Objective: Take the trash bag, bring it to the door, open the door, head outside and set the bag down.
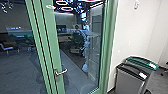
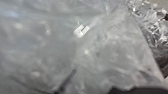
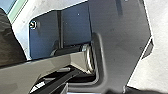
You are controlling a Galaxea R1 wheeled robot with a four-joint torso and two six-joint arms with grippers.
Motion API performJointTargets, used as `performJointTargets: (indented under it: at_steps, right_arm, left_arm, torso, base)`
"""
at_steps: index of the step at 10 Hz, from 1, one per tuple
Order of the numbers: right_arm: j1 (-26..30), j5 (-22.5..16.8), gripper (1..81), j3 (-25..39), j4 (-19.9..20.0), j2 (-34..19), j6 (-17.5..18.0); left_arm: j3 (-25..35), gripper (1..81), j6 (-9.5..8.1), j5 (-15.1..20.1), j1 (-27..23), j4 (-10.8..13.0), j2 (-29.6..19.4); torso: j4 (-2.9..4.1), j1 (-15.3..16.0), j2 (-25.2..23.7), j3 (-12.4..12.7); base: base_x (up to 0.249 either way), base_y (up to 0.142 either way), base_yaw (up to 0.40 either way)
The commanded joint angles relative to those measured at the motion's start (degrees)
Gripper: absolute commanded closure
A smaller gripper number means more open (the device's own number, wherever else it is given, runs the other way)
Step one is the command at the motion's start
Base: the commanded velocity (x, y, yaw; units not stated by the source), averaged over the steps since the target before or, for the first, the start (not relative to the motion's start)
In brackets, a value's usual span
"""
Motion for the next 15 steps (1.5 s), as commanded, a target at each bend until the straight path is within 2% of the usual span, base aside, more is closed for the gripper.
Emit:
performJointTargets:
  at_steps: [1,15]
  right_arm:
    - [2.77,-2.99,1.0,0.36,-0.61,0.3,-0.08]
    - [2.77,-2.99,1.0,0.1,-0.61,0.39,-0.08]
  left_arm:
    - [-0.02,81.1,-0.05,4.45,-4.14,-0.09,-0.35]
    - [-0.02,81.1,-0.05,3.92,-4.22,-0.09,0.35]
  torso:
    - [0.0,0.0,0.0,0.0]
    - [0.0,0.02,0.0,0.0]
  base:
    - [0.157,0.0,0.0]
    - [0.154,0.0,0.0]
